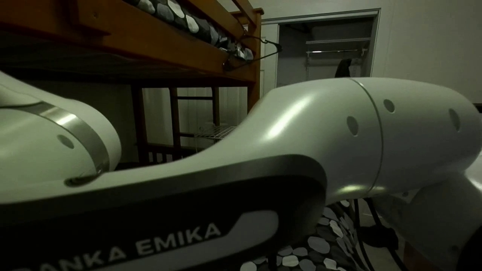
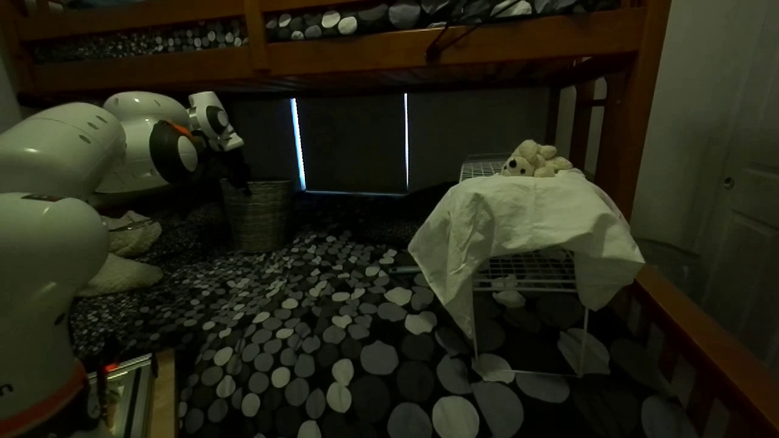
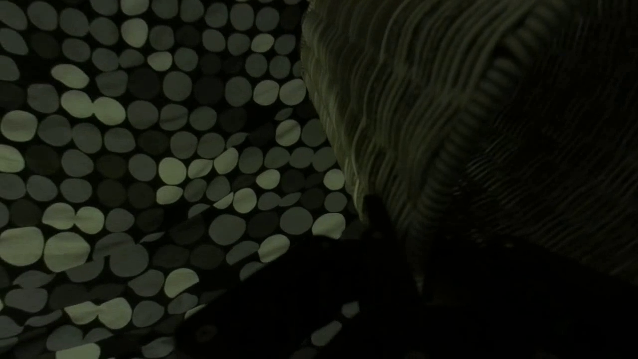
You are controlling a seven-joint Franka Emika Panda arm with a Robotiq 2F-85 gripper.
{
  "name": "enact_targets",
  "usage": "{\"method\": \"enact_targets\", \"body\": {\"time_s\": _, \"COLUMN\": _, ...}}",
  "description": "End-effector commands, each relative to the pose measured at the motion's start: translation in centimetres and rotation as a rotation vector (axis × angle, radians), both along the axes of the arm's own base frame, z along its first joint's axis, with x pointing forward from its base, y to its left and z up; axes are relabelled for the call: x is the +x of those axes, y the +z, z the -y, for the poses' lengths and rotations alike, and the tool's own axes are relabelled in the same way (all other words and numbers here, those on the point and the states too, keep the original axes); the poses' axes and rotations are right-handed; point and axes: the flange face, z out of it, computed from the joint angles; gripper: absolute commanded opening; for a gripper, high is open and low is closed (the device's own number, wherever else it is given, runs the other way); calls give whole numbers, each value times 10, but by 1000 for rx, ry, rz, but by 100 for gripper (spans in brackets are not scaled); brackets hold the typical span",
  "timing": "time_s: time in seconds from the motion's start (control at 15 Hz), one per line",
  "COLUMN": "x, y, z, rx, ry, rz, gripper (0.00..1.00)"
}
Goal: Move the basket to the right
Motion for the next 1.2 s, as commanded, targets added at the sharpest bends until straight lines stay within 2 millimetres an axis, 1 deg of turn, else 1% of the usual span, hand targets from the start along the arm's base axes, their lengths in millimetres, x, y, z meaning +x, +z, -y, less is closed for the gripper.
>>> {"method": "enact_targets", "body": {"time_s": 0.0, "x": 3, "y": 0, "z": 2, "rx": -1, "ry": -2, "rz": -1, "gripper": 3}}
{"method": "enact_targets", "body": {"time_s": 0.07, "x": 2, "y": 1, "z": 4, "rx": -18, "ry": -32, "rz": 12, "gripper": 3}}
{"method": "enact_targets", "body": {"time_s": 0.2, "x": -14, "y": 7, "z": 6, "rx": -77, "ry": -130, "rz": 55, "gripper": 3}}
{"method": "enact_targets", "body": {"time_s": 0.4, "x": -53, "y": 10, "z": -1, "rx": -88, "ry": -283, "rz": 82, "gripper": 3}}
{"method": "enact_targets", "body": {"time_s": 0.53, "x": -79, "y": 7, "z": -2, "rx": -106, "ry": -389, "rz": 73, "gripper": 3}}
{"method": "enact_targets", "body": {"time_s": 0.67, "x": -99, "y": 2, "z": -2, "rx": -109, "ry": -493, "rz": 46, "gripper": 3}}
{"method": "enact_targets", "body": {"time_s": 0.73, "x": -85, "y": -6, "z": -5, "rx": -104, "ry": -396, "rz": 42, "gripper": 3}}
{"method": "enact_targets", "body": {"time_s": 0.8, "x": -92, "y": -7, "z": -7, "rx": -105, "ry": -404, "rz": 41, "gripper": 11}}
{"method": "enact_targets", "body": {"time_s": 0.87, "x": -93, "y": -8, "z": -7, "rx": -107, "ry": -401, "rz": 40, "gripper": 11}}
{"method": "enact_targets", "body": {"time_s": 1.13, "x": -83, "y": -8, "z": -4, "rx": -109, "ry": -407, "rz": 39, "gripper": 11}}
